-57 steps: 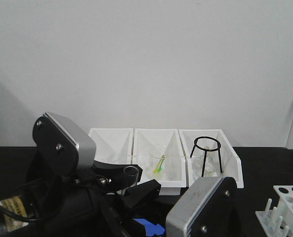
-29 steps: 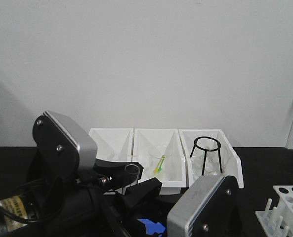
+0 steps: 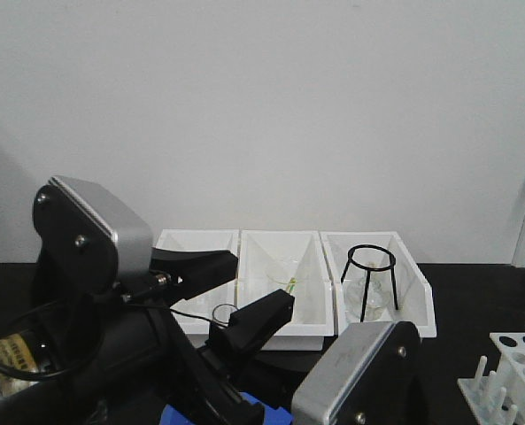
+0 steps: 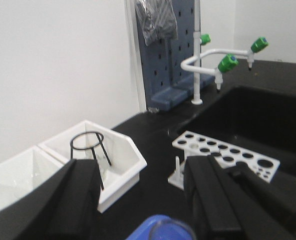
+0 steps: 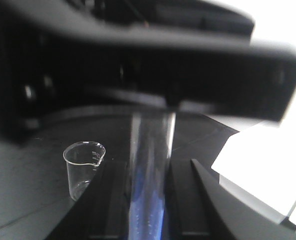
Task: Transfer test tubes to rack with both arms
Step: 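Open the left gripper and move the tube with the right gripper toward the rack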
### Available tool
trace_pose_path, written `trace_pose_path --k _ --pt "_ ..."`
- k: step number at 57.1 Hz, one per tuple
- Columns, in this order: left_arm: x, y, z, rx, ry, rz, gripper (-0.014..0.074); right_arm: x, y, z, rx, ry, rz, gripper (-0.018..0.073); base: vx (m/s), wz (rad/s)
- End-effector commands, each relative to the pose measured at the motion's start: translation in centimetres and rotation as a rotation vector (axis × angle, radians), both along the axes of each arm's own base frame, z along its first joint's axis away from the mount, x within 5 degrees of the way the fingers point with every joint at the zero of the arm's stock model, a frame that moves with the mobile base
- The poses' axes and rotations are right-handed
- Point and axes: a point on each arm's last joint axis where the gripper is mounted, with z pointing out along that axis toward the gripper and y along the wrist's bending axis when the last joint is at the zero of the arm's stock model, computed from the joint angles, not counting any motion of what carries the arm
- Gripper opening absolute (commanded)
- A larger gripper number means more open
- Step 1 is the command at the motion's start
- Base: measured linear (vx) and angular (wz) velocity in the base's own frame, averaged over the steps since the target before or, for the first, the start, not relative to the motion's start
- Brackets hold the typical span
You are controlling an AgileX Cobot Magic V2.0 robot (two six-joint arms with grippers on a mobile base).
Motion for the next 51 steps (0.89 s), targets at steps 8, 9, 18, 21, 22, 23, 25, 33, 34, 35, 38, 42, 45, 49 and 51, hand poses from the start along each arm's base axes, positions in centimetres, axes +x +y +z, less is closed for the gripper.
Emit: trace_pose_path --k 8,9,18,21,22,23,25,33,34,35,38,42,45,49,51 --pt "-1.1 2.0 4.4 -0.189 -0.149 0.053 0.0488 -0.1 0.0 2.3 0.092 -0.093 0.003 -0.0008 0.00 0.00" --pt "-1.2 2.1 4.6 -0.196 -0.154 0.054 0.0488 -0.1 0.0 2.3 0.092 -0.093 0.003 -0.0008 0.00 0.00" --pt "-2.1 3.4 6.3 -0.250 -0.197 0.058 0.0488 -0.1 0.0 2.3 0.091 -0.093 0.003 -0.0008 0.00 0.00" --pt "-2.3 3.6 6.7 -0.263 -0.207 0.057 0.0488 -0.1 0.0 2.3 0.091 -0.093 0.003 -0.0008 0.00 0.00" --pt "-2.3 3.6 6.9 -0.265 -0.210 0.058 0.0488 -0.1 0.0 2.3 0.091 -0.093 0.003 -0.0008 0.00 0.00" --pt "-2.3 3.6 7.0 -0.266 -0.213 0.057 0.0488 -0.1 0.0 2.3 0.091 -0.093 0.003 -0.0008 0.00 0.00" --pt "-2.4 3.6 7.3 -0.268 -0.223 0.058 0.0488 -0.1 -0.1 2.3 0.092 -0.091 0.002 -0.0008 0.00 0.00" --pt "-2.4 3.7 7.8 -0.273 -0.236 0.058 0.0488 0.5 -0.6 2.3 0.103 -0.075 -0.042 -0.0008 0.00 0.00" --pt "-2.4 3.7 7.8 -0.273 -0.236 0.058 0.0488 0.8 -0.8 2.3 0.107 -0.070 -0.058 -0.0008 0.00 0.00" --pt "-2.4 3.7 7.7 -0.272 -0.236 0.058 0.0488 1.1 -1.1 2.3 0.108 -0.067 -0.075 -0.0008 0.00 0.00" --pt "-2.4 3.7 7.7 -0.272 -0.235 0.057 0.0488 1.9 -1.9 2.3 0.102 -0.072 -0.126 -0.0008 0.00 0.00" --pt "-2.4 3.7 7.7 -0.269 -0.233 0.055 0.0488 3.1 -3.2 2.2 0.097 -0.073 -0.199 -0.0008 0.00 0.00" --pt "-2.4 3.7 7.7 -0.266 -0.230 0.053 0.0488 3.9 -4.1 2.2 0.095 -0.075 -0.244 -0.0008 0.00 0.00" --pt "-2.4 3.6 7.6 -0.258 -0.224 0.049 0.0488 4.9 -5.5 2.2 0.092 -0.078 -0.310 -0.0008 0.00 0.00" --pt "-2.5 3.6 7.5 -0.251 -0.218 0.045 0.0488 5.4 -6.2 2.2 0.091 -0.078 -0.343 -0.0008 0.00 0.00"
